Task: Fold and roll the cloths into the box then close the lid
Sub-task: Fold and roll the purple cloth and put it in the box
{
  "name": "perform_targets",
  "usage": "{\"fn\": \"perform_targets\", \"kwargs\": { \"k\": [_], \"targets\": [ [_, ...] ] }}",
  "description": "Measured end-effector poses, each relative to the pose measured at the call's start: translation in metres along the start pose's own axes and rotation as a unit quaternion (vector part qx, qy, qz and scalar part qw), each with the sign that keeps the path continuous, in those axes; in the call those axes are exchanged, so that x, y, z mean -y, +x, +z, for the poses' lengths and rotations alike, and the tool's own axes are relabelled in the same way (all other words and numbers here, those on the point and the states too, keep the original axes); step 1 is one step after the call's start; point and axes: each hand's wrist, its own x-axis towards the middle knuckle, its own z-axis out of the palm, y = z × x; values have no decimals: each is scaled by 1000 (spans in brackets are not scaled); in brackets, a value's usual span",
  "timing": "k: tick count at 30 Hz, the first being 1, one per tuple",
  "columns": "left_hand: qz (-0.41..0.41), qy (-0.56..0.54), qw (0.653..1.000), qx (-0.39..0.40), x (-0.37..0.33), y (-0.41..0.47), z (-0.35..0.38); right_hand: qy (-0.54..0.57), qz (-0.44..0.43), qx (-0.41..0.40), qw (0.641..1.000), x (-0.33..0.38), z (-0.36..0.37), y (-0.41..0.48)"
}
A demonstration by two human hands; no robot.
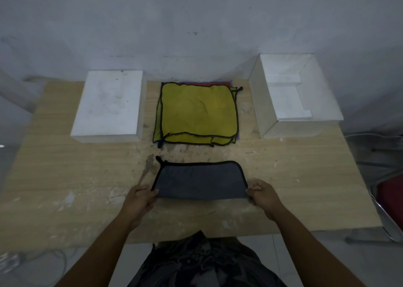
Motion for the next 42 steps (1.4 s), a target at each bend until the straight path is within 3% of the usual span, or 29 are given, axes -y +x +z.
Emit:
{"fn": "perform_targets", "kwargs": {
  "k": [6,9,12,20,29,37,39,42],
  "targets": [
    [19,71,997,16,14,-8,-11,-24,13,97,995,-21,-5,-9],
    [39,64,996,43,12,-13,-13,-59,-8,158,986,-26,-8,-9],
    [42,90,992,71,6,-13,-14,-97,-48,168,980,-23,-10,-7],
    [39,124,986,106,-19,4,-11,-85,-129,94,984,2,-7,4],
    [90,171,980,42,-26,26,-2,-117,-135,31,983,14,-3,22],
    [81,190,978,-38,-24,40,5,-226,-108,-94,964,15,11,36],
    [109,237,963,-73,-23,38,10,-262,-103,-114,953,19,16,37],
    [225,323,910,-131,-24,32,22,-261,-66,-123,955,21,20,39]
  ]
}}
